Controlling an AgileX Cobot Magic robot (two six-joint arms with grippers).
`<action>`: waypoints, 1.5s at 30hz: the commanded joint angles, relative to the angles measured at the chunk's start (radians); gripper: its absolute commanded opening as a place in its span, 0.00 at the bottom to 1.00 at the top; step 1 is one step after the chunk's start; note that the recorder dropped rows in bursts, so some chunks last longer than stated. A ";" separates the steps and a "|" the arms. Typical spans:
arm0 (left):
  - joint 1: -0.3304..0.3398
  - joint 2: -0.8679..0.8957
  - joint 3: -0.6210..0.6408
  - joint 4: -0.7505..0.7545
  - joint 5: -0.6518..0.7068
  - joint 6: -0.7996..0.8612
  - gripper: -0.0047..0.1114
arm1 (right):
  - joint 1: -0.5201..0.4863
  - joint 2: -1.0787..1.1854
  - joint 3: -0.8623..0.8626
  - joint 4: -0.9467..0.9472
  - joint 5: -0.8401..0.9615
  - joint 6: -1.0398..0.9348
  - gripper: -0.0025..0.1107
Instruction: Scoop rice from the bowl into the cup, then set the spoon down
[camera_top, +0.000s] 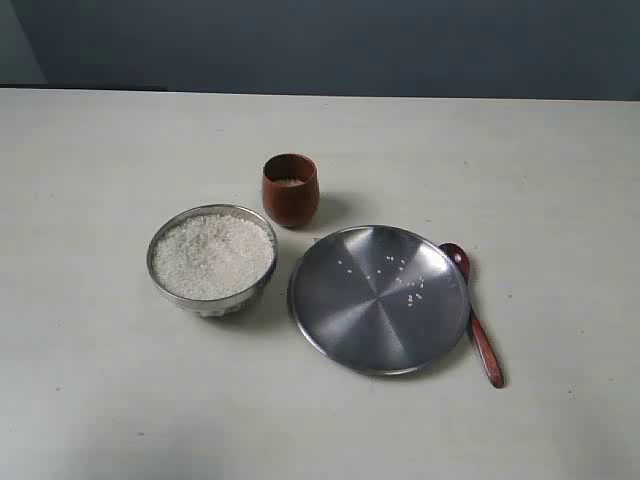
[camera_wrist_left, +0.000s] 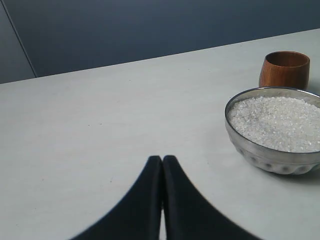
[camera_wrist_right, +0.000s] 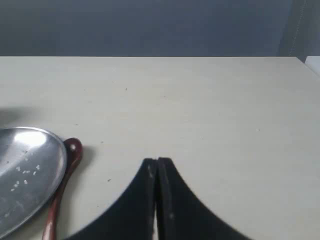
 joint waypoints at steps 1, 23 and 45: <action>-0.002 -0.005 0.004 0.001 -0.014 -0.002 0.04 | -0.005 -0.007 0.001 0.000 -0.003 0.000 0.03; -0.002 -0.005 0.004 0.001 -0.014 -0.002 0.04 | -0.005 -0.007 0.001 0.000 -0.003 0.000 0.03; -0.002 -0.005 0.004 -0.005 -0.228 -0.122 0.04 | -0.002 -0.007 0.001 0.000 -0.002 0.000 0.03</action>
